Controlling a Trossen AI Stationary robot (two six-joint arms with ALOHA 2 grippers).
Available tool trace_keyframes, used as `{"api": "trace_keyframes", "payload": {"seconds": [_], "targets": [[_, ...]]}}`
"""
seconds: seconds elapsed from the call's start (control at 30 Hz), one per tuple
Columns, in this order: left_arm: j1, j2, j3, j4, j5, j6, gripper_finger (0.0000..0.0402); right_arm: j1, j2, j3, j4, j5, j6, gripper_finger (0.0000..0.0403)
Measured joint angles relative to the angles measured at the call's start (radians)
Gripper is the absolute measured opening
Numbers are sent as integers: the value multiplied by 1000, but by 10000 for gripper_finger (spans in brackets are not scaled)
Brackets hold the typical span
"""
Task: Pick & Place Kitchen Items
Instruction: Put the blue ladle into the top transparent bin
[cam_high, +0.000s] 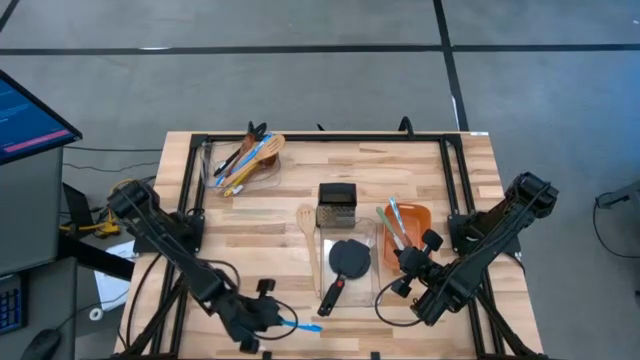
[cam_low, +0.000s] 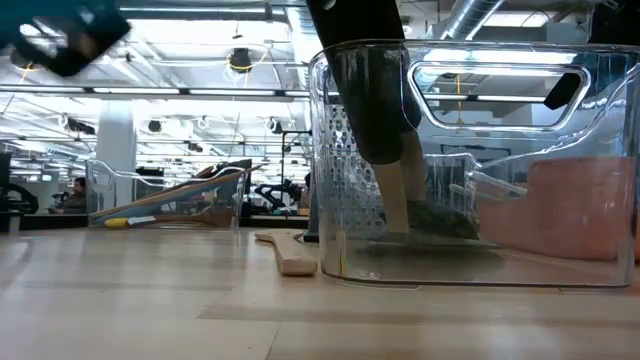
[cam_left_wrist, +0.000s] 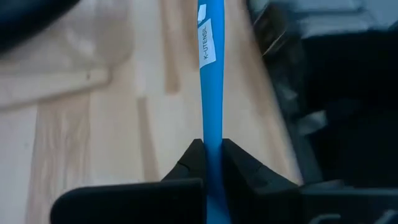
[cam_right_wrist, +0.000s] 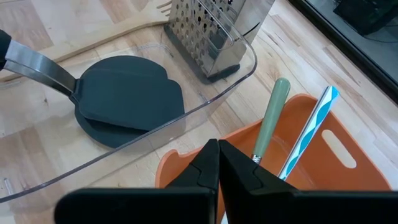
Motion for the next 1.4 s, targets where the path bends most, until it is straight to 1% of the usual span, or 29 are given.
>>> {"api": "trace_keyframes", "payload": {"seconds": [0.13,0.17,0.4,0.63,0.83,0.93,1.07,1.23,1.4], "targets": [[-18,-76,2,15,-3,29,5,0,0,0,0,0,0,0],[-18,-95,2,22,-18,45,5,0,0,0,0,0,0,0],[-32,-266,3,29,-182,208,5,0,0,0,3,0,0,0],[-30,-426,3,24,-446,453,5,0,0,0,4,0,0,0],[-21,-527,4,26,-710,614,5,0,0,0,4,0,0,0],[2,-571,4,25,-803,670,5,0,0,0,11,0,0,0],[49,-623,5,26,-846,715,5,0,0,0,14,0,0,0],[122,-672,5,23,-846,758,6,-3,0,0,13,4,-1,0],[228,-704,5,15,-846,825,6,-26,0,0,25,8,-42,0]]}}
